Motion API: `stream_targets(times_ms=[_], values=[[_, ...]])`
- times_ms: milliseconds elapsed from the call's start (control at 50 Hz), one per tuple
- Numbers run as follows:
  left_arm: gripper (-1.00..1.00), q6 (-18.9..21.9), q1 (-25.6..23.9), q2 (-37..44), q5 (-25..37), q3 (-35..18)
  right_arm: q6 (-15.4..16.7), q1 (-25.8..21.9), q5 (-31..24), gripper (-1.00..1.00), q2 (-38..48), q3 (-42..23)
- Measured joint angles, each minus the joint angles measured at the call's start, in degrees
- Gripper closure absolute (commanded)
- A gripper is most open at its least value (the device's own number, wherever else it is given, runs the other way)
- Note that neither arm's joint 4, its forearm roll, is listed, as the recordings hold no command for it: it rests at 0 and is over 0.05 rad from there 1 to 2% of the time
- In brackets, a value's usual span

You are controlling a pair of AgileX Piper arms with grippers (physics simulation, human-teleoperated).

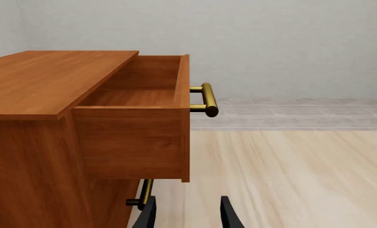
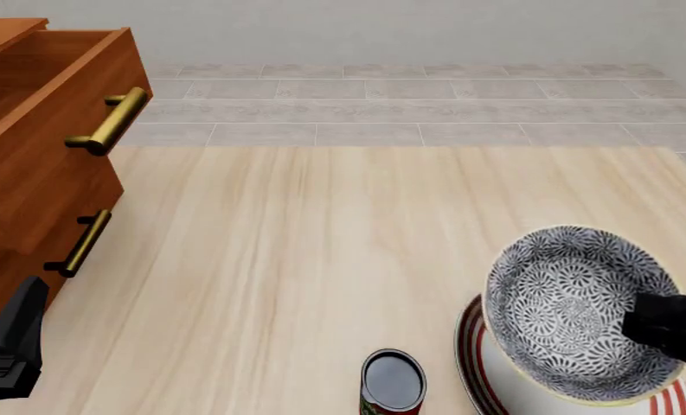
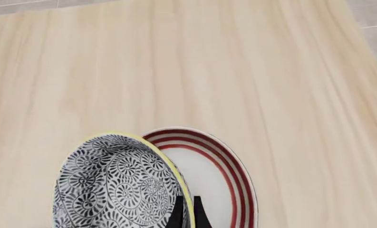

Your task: Put the bowl on the plate.

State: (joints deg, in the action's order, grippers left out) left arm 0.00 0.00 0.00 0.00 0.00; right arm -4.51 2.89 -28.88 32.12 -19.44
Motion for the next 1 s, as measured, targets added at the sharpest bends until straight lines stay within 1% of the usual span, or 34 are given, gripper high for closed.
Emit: stream_targets(times_ms=[540, 1000], values=[[-1.0, 0.0, 0.0, 0.0, 0.0, 0.0, -2.6, 0.4, 0.8, 1.0, -1.9, 6.1], [-1.0, 0.0, 0.0, 0.0, 0.0, 0.0, -3.3, 1.7, 1.6, 1.0, -2.9, 10.1]])
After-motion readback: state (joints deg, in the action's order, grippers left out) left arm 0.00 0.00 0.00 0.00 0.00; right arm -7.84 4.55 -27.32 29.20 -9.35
